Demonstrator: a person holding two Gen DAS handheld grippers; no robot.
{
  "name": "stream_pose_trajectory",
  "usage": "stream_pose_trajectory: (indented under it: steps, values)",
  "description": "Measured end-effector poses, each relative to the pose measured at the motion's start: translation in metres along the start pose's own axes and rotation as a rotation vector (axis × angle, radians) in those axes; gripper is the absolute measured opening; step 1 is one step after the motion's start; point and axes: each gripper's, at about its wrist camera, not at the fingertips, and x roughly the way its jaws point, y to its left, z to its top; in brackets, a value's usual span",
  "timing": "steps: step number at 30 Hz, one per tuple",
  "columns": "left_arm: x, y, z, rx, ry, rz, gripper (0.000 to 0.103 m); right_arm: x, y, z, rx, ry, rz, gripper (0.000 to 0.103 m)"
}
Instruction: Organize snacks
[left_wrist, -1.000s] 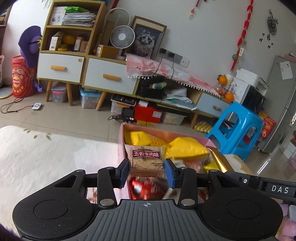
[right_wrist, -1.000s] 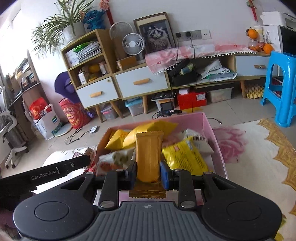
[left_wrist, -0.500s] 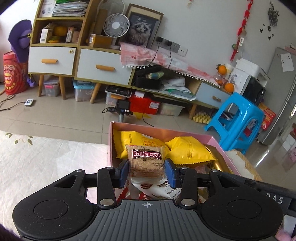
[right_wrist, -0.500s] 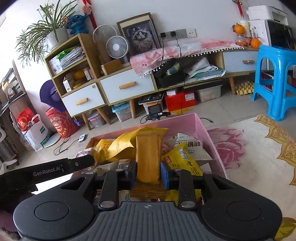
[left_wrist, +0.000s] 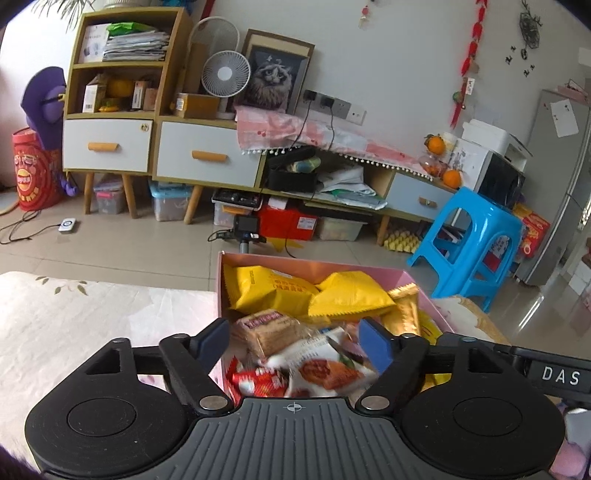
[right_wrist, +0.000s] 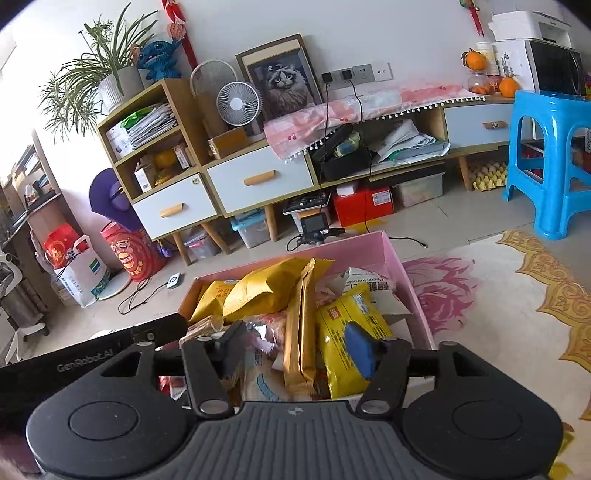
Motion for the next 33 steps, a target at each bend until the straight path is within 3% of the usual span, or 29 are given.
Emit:
stream_pose_trajectory:
  steps: [12,20,29,33]
  values:
    - [-0.050,-0.016,-0.024,0.045,0.057,0.069,0.095,-0.045,-0.007,-0.015,-0.052,0.030,-0.007,0.072]
    - [-0.082,-0.022,-0.045,0.067,0.099,0.106,0.099,-0.068,-0.008,-0.029,-0.088,0.059,-0.029,0.078]
    - [-0.110,-0.036,-0.069,0.091,0.186,0.241,0.100,-0.089,0.005,-0.051,-0.131,0.099,-0.114,0.080]
    - [-0.121,-0.042,-0.076,0.092,0.197,0.259,0.102,-0.096,0.011,-0.059,-0.143,0.124,-0.129,0.084]
